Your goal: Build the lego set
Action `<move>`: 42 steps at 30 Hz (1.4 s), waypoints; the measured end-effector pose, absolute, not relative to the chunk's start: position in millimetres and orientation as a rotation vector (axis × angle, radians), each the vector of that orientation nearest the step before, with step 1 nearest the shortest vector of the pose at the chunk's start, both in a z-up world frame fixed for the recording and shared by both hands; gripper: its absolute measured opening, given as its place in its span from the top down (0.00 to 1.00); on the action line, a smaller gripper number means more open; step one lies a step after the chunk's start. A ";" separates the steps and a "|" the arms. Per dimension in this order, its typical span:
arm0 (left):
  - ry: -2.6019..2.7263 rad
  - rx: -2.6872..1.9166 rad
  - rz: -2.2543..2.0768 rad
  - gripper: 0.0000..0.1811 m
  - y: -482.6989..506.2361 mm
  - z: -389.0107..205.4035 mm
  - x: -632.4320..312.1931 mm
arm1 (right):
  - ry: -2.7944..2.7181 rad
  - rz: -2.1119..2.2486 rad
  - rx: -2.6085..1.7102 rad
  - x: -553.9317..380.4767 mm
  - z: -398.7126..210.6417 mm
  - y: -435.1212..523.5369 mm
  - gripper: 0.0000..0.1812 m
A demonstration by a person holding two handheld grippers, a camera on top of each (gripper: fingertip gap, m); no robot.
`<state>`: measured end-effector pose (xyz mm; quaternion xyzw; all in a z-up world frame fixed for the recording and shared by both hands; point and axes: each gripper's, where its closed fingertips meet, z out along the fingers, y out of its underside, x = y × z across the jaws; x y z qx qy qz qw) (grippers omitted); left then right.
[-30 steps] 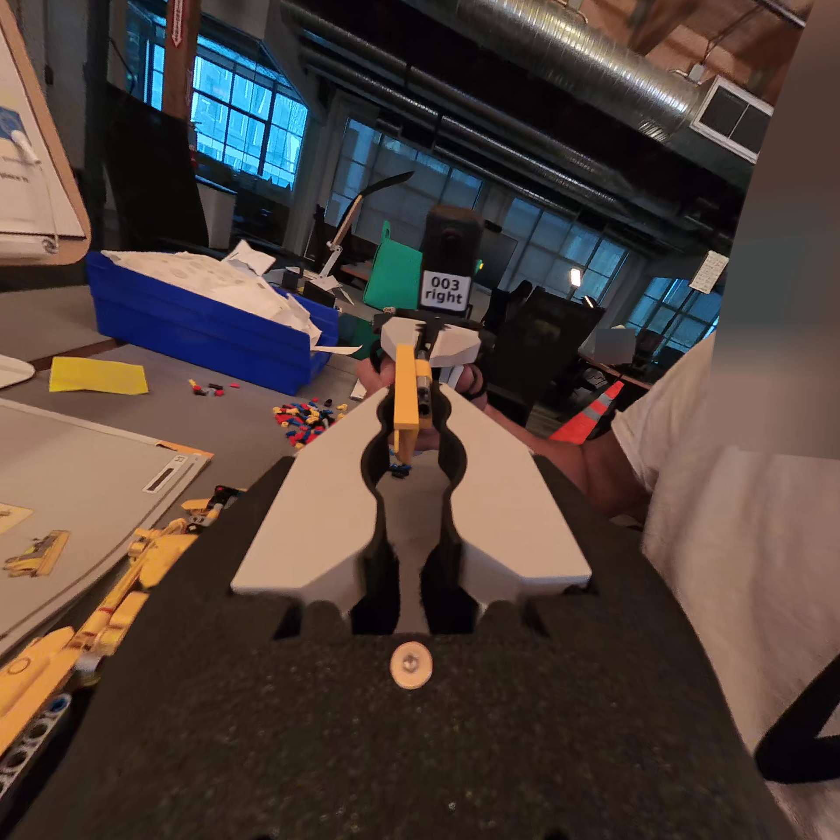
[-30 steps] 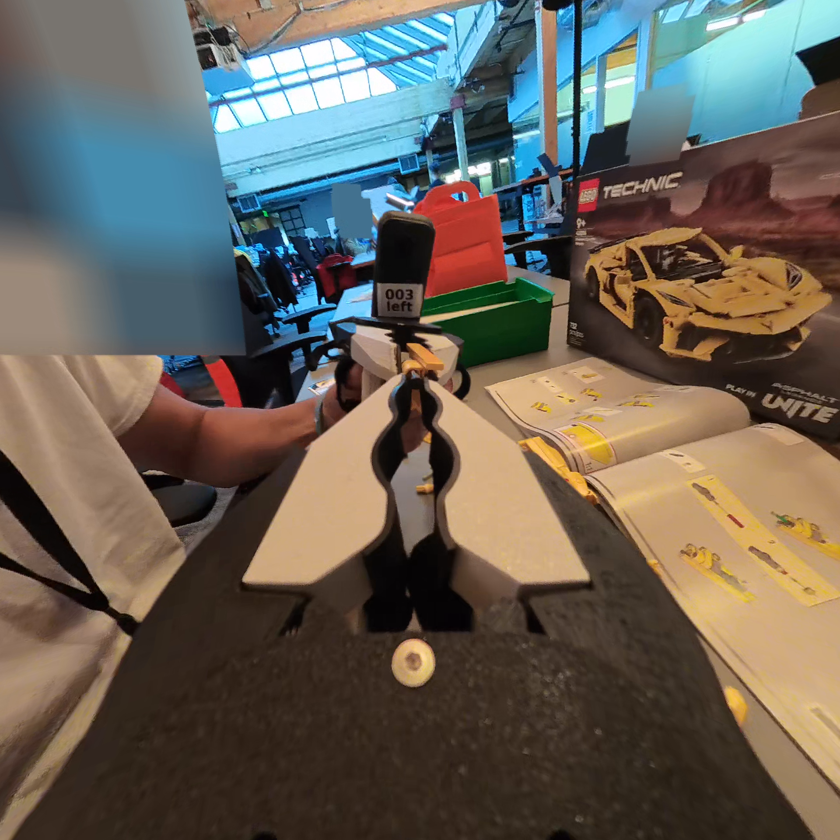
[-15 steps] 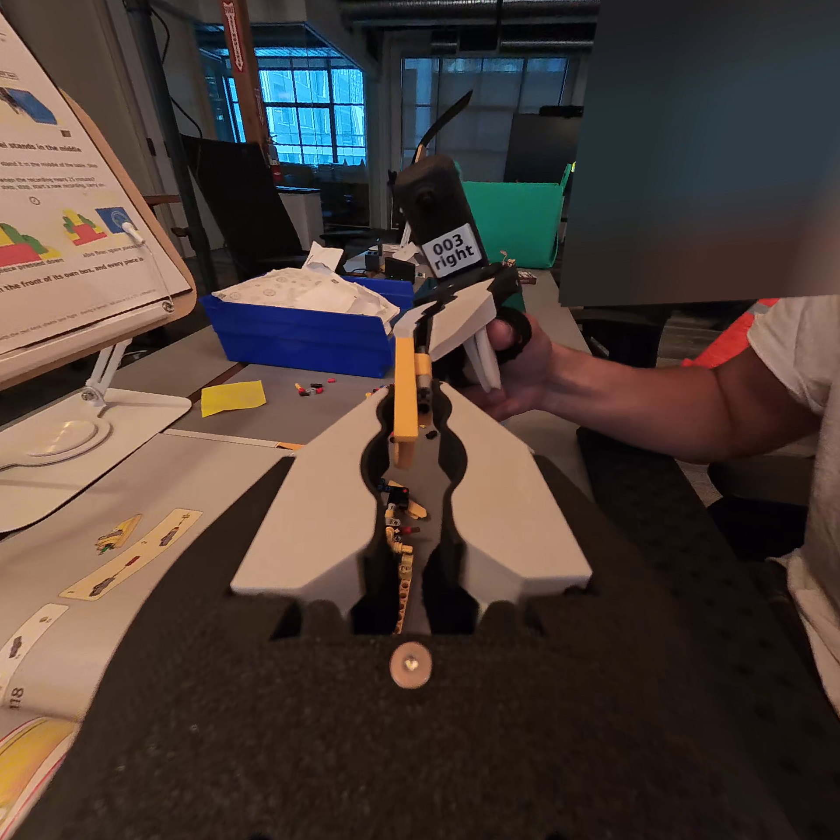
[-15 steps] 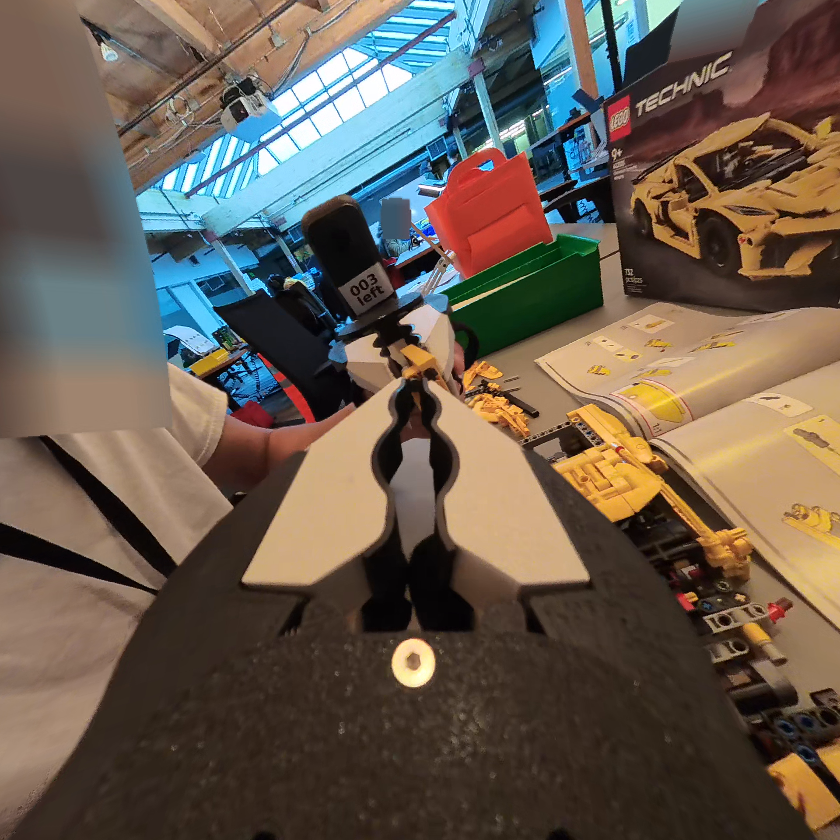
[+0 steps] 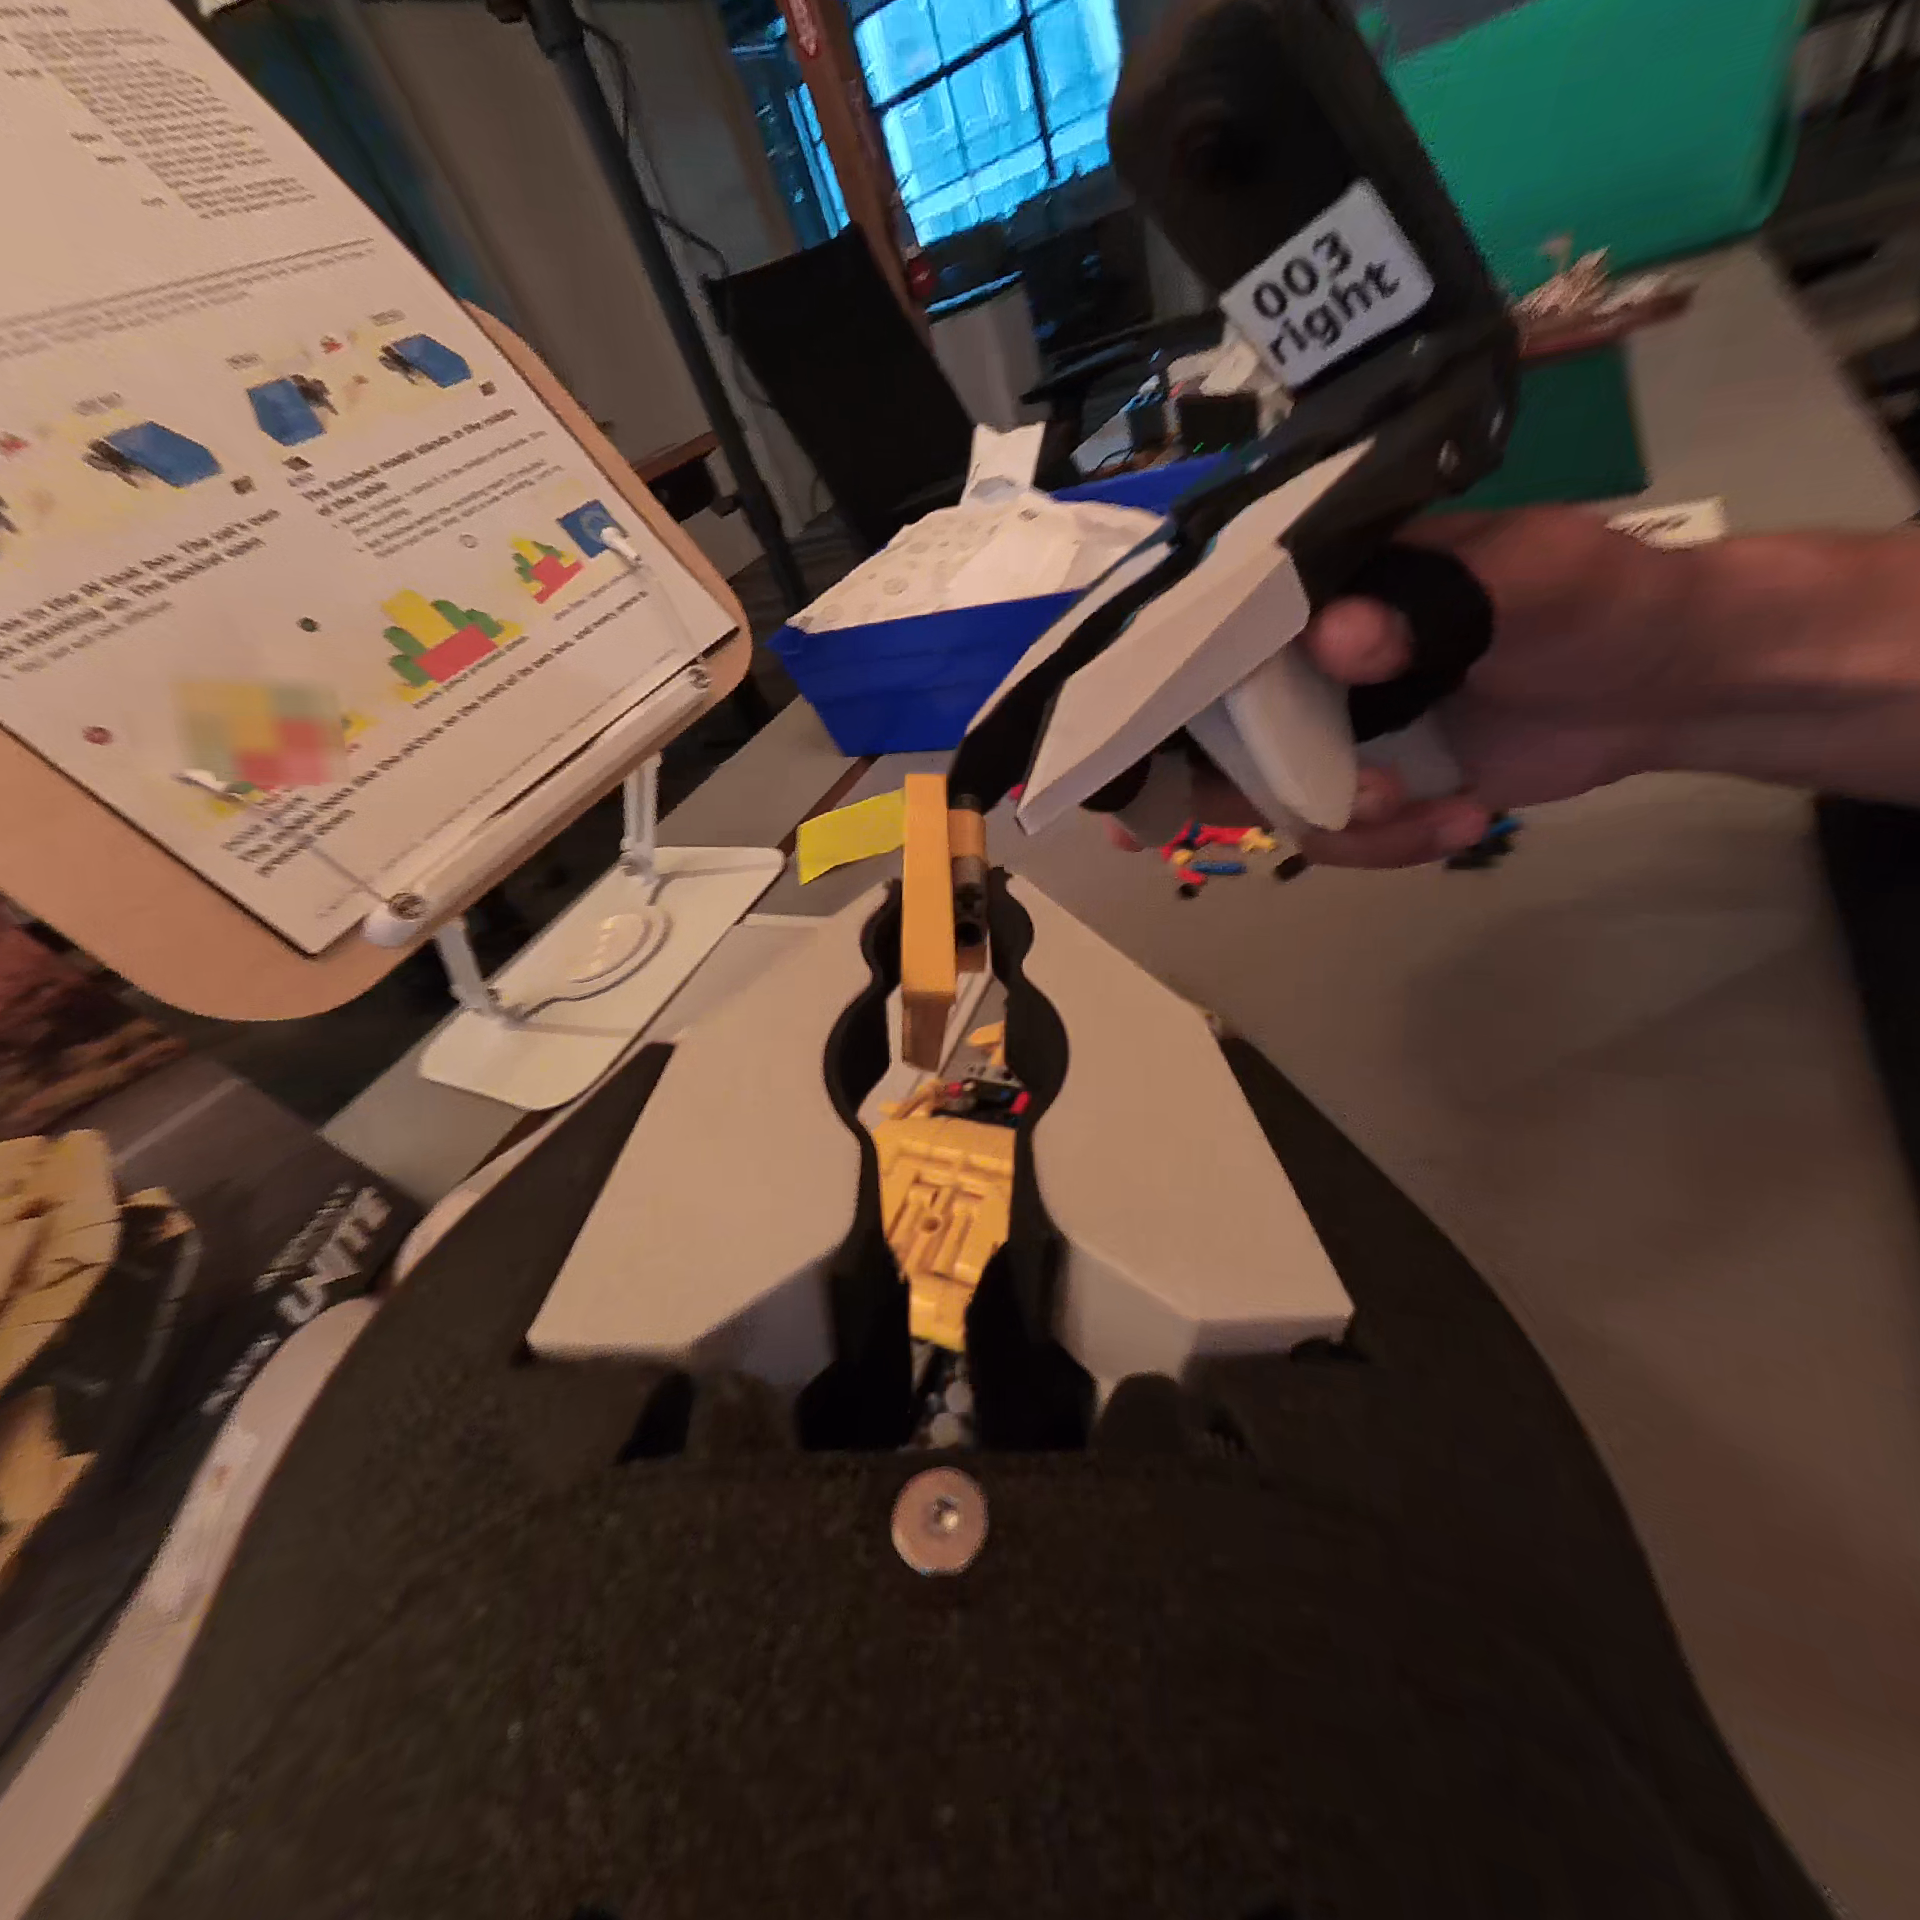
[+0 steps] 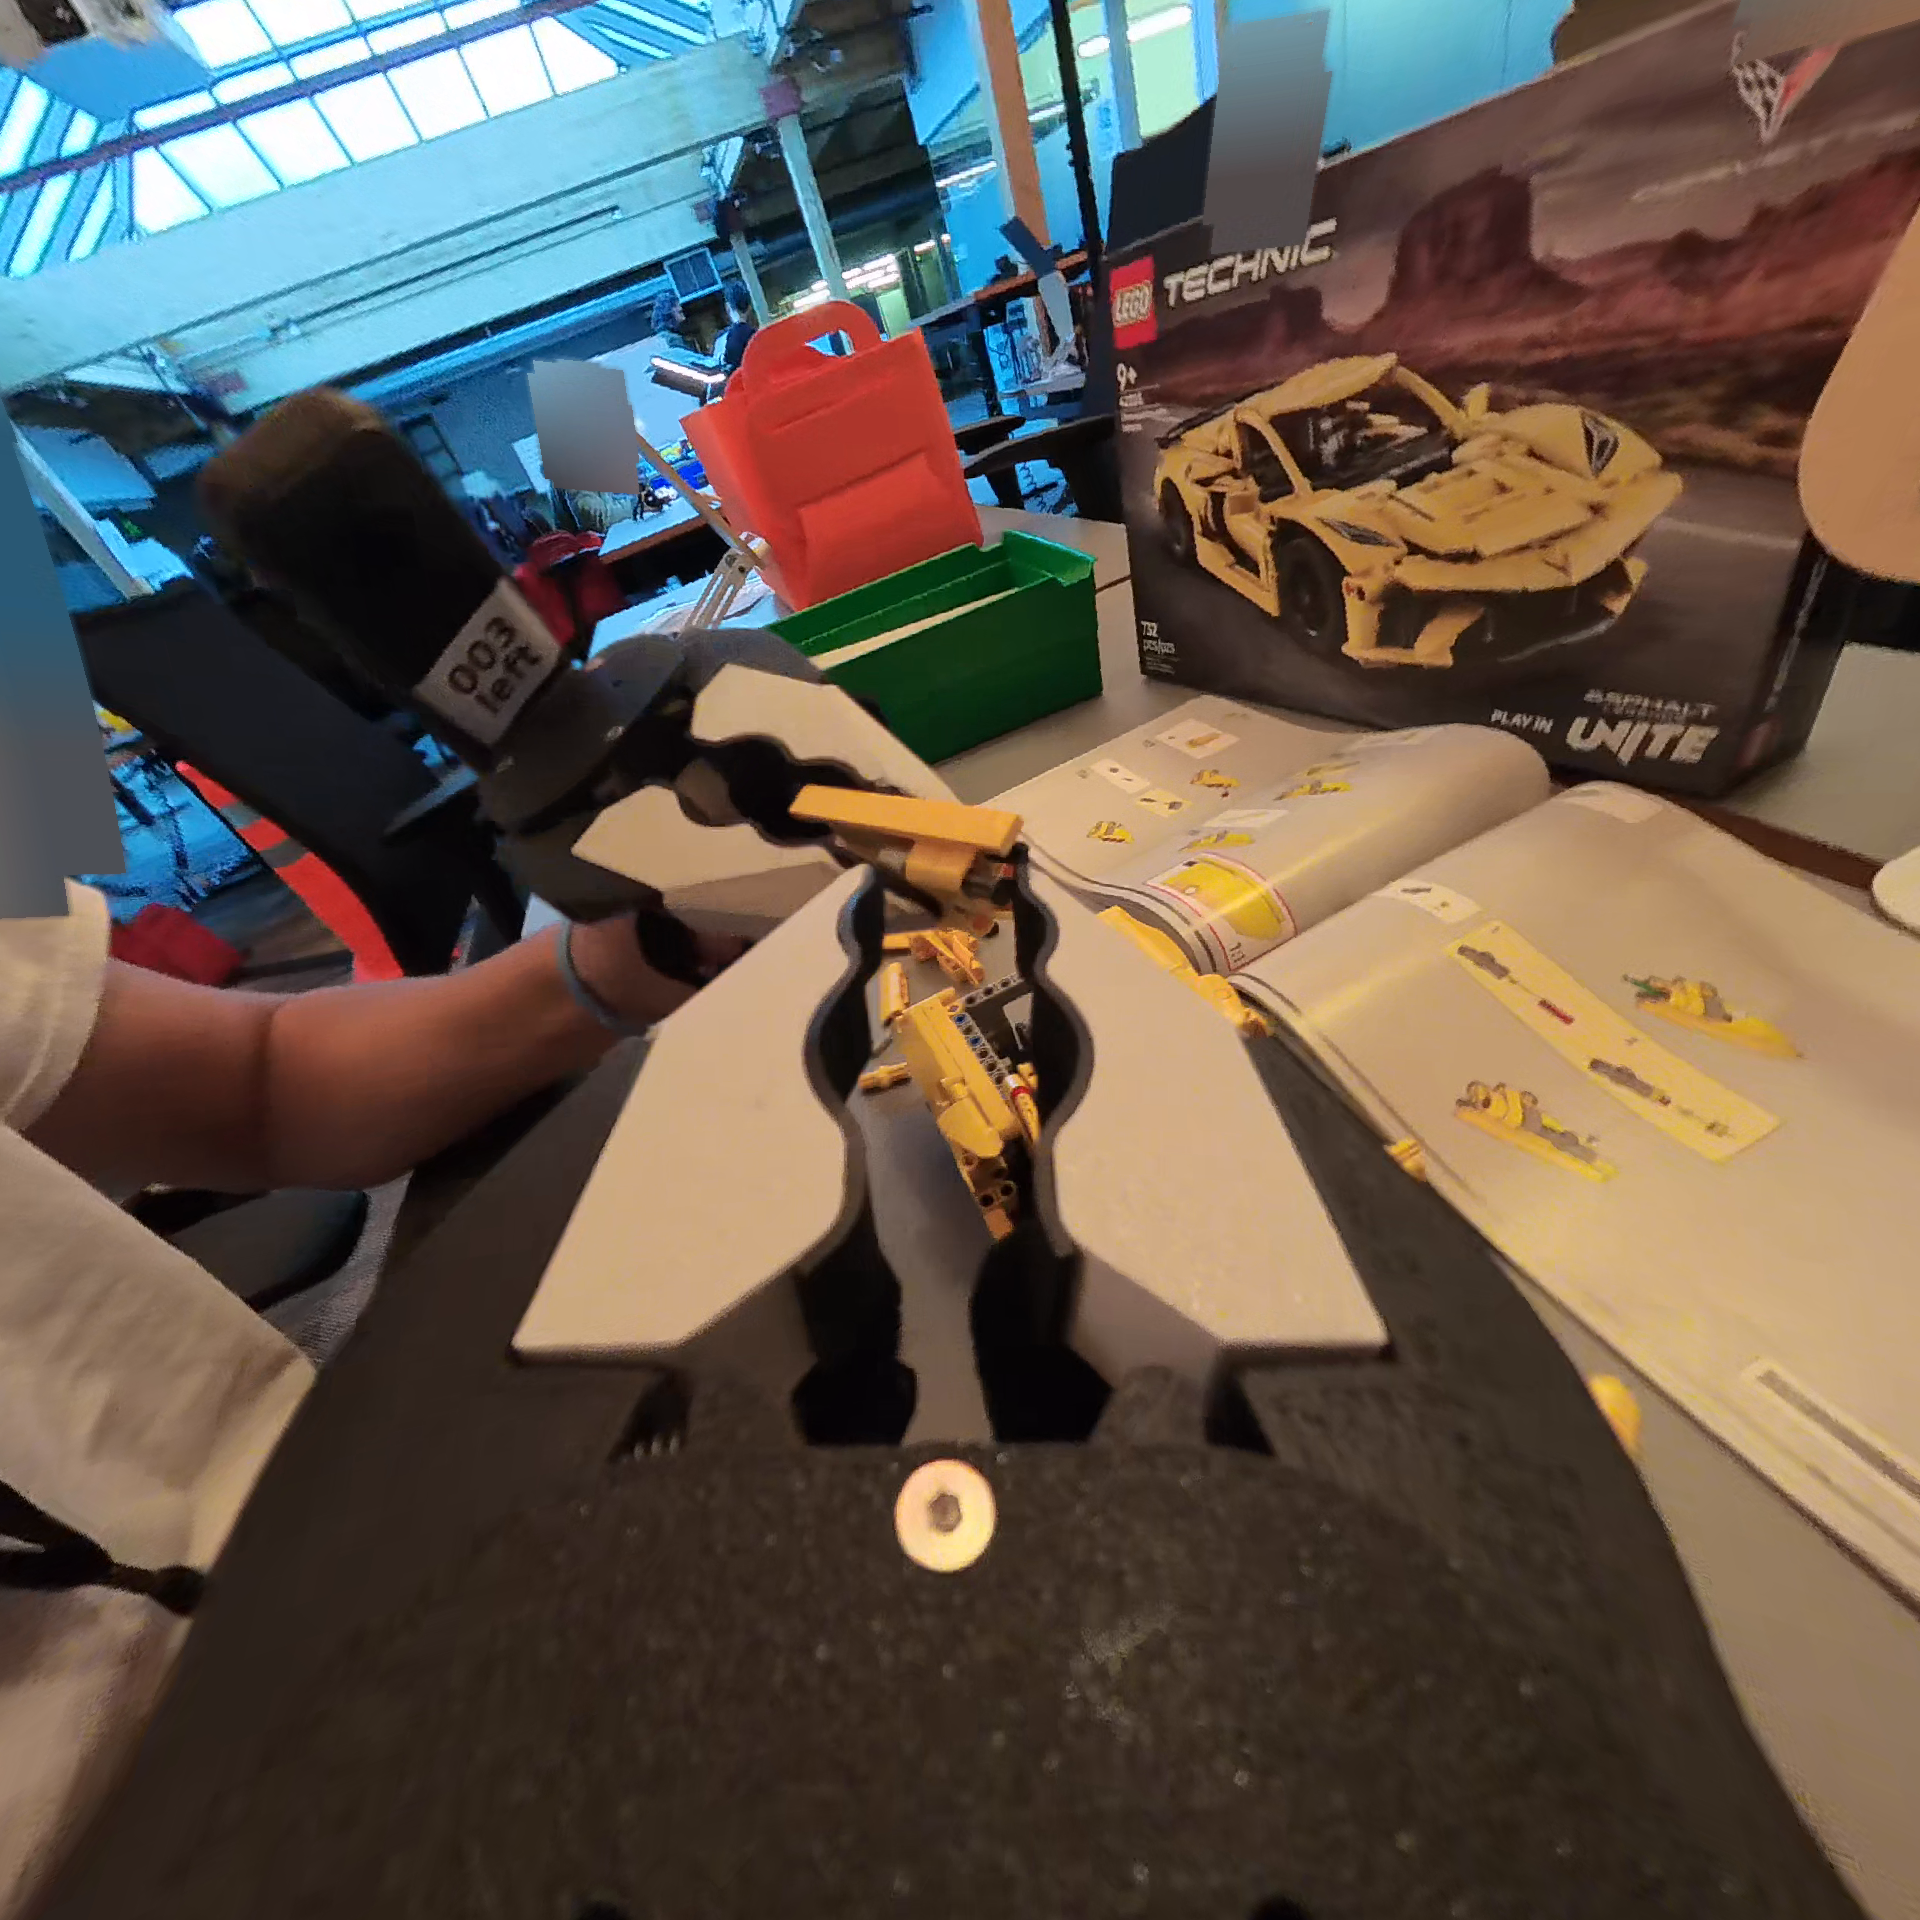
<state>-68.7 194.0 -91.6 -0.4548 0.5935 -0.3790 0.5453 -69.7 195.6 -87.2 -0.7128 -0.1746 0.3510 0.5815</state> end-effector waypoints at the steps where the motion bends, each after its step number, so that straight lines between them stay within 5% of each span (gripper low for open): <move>1: 1.411 -1.075 -0.843 0.92 195.8 -93.6 -67.7 | -0.382 0.845 -1.688 -70.5 -88.6 196.1 0.84; 12: 1.407 -0.991 -0.460 0.92 198.7 -103.0 -62.1 | -0.253 0.678 -1.868 -76.7 -103.3 201.9 0.73; 33: 1.476 -0.950 -0.336 0.88 197.1 -122.1 -55.8 | -0.355 0.710 -1.861 -56.0 -118.6 204.3 0.83; 42: 1.555 -0.945 -0.313 0.98 203.6 -137.9 -58.2 | -0.483 0.407 -1.934 -48.1 -126.4 201.1 0.83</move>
